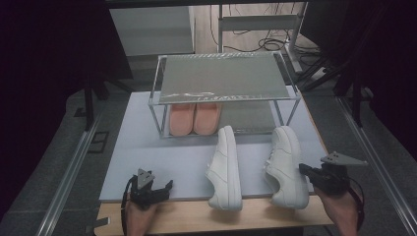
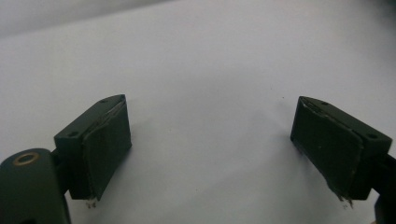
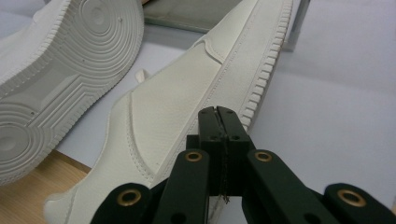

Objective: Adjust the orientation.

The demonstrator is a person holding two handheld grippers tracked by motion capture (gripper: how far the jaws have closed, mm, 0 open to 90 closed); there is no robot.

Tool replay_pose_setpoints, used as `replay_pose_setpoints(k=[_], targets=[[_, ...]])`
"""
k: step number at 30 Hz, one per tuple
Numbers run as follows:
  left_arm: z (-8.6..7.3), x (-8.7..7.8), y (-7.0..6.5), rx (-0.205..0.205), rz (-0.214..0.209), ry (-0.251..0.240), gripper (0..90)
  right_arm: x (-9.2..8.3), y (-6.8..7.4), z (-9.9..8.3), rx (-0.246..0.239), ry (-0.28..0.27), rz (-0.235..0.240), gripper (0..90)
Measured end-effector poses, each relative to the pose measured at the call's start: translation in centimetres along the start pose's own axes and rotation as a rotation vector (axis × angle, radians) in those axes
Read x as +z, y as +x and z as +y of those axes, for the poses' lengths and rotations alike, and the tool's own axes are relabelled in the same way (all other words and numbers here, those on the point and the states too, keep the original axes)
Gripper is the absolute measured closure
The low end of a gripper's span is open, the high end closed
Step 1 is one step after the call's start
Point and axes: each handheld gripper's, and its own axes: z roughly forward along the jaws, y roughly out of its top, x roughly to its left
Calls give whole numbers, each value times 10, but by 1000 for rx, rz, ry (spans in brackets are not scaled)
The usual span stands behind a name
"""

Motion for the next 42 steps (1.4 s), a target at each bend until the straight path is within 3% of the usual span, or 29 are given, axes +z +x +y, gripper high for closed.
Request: replay_pose_setpoints(k=[6,15,21,35,37,39,42], targets=[[0,0,0,0,0,0,119,-5,-5,-3,4,5,-39,896],[0,0,0,-1,0,-1,122,-9,-17,-10,49,-18,-59,896],[0,0,0,-1,1,-2,125,-12,-29,-17,93,3,-138,897],[0,-1,-1,-2,2,-4,132,-5,-60,-46,182,44,-230,896],[-1,-1,-1,-2,2,-5,136,-6,-66,-50,229,14,-170,895],[-1,-1,-1,-2,2,-5,136,-5,-64,-51,206,30,-197,895],[-1,-1,-1,-1,2,-5,137,-5,-63,-51,200,26,-200,895]])
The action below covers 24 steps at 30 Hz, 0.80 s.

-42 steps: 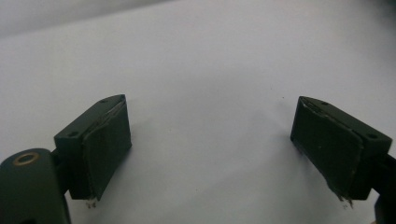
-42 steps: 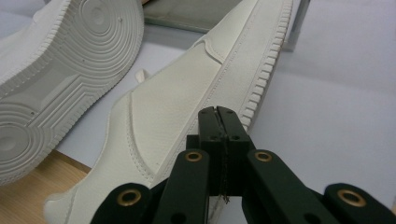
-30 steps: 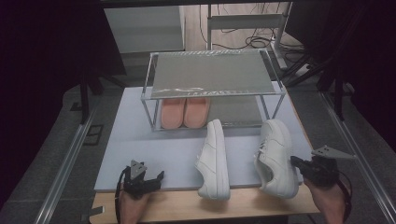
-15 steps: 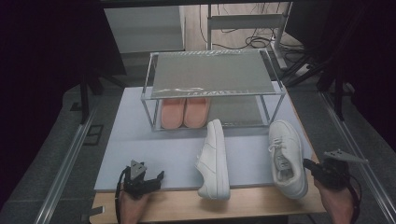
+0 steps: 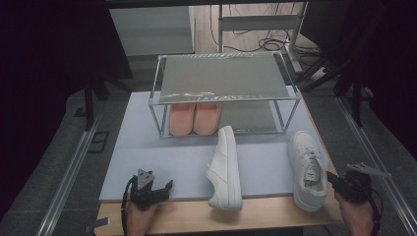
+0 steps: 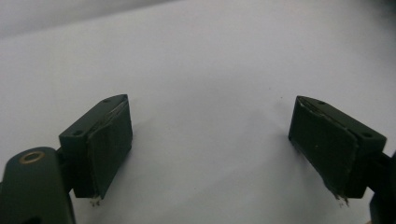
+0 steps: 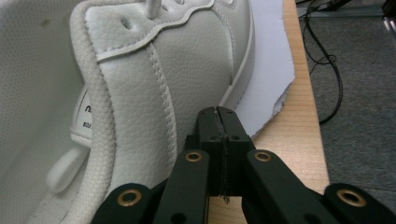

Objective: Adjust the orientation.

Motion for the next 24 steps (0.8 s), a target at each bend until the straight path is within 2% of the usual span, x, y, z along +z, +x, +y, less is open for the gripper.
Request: replay_pose_setpoints(k=[8,16,24], targets=[[0,0,0,-1,0,1,136,-17,6,12,-25,-46,12,894],[0,0,0,-2,0,2,136,-28,14,21,-42,-65,15,894],[0,0,0,-2,0,2,135,-38,30,31,-74,-92,37,894]])
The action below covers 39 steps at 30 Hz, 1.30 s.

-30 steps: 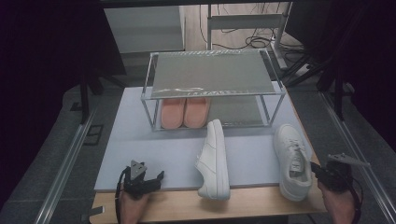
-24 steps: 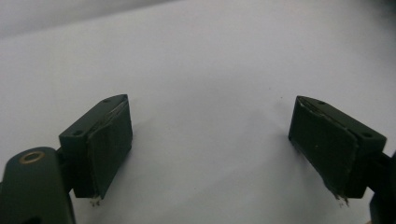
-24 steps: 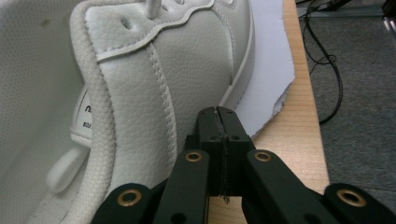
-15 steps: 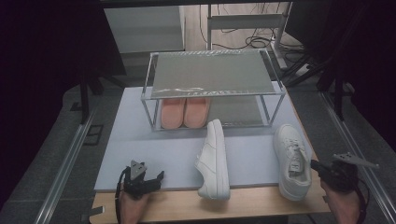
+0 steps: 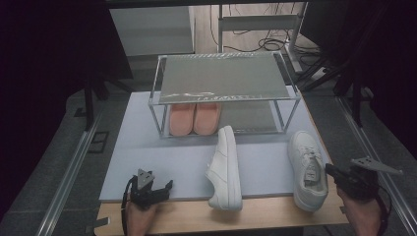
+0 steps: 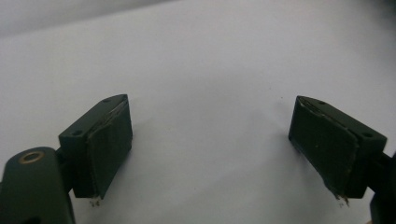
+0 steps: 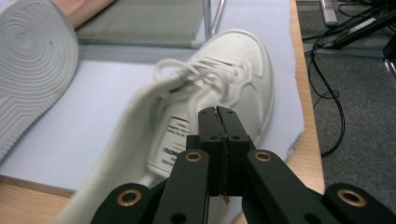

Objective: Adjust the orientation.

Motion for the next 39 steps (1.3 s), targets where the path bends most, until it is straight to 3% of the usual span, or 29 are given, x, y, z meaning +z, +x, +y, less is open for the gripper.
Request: replay_pose_setpoints(k=[3,14,24,39], targets=[[0,0,0,0,0,0,135,-1,6,3,-10,-8,0,894],[0,0,0,0,0,0,135,6,34,13,-57,-7,89,894],[0,0,0,-1,-1,0,135,24,70,19,-115,12,178,894],[0,0,0,-1,-1,0,135,50,118,14,-171,50,285,894]])
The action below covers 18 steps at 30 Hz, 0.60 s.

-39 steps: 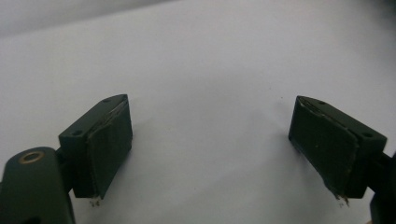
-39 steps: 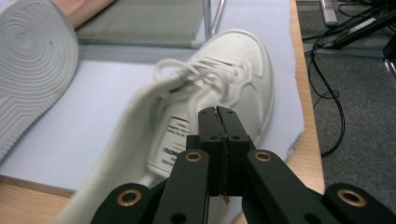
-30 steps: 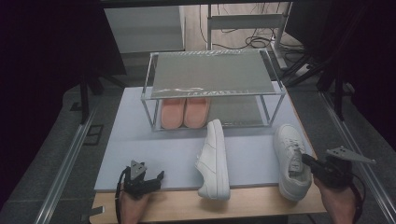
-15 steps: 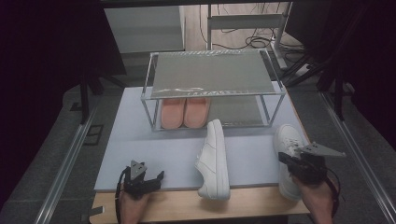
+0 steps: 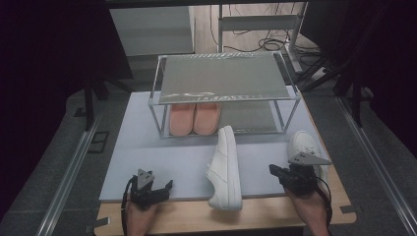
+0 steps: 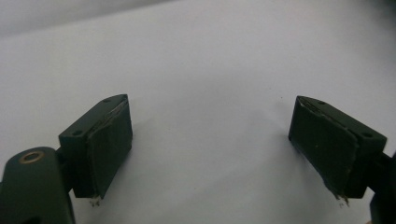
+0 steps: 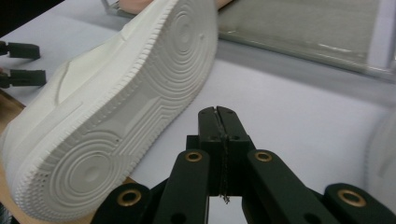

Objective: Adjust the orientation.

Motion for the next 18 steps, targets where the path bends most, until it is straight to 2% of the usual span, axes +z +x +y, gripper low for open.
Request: replay_pose_setpoints(k=[18], targets=[[0,0,0,-2,-1,0,135,33,30,14,-61,15,91,890]])
